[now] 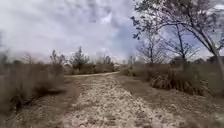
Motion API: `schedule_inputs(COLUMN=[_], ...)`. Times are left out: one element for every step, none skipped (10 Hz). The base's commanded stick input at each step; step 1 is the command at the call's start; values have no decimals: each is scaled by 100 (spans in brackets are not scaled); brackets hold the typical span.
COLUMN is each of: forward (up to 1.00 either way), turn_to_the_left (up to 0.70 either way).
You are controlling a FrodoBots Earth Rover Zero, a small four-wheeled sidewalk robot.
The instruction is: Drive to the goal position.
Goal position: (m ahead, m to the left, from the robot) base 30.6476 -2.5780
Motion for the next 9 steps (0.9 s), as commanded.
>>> schedule_inputs(forward=[50, 50, 50, 50, 50, 50, 50, 50, 50], turn_to_the_left=[0, 0, 0, 0, 0, 0, 0, 0, -35])
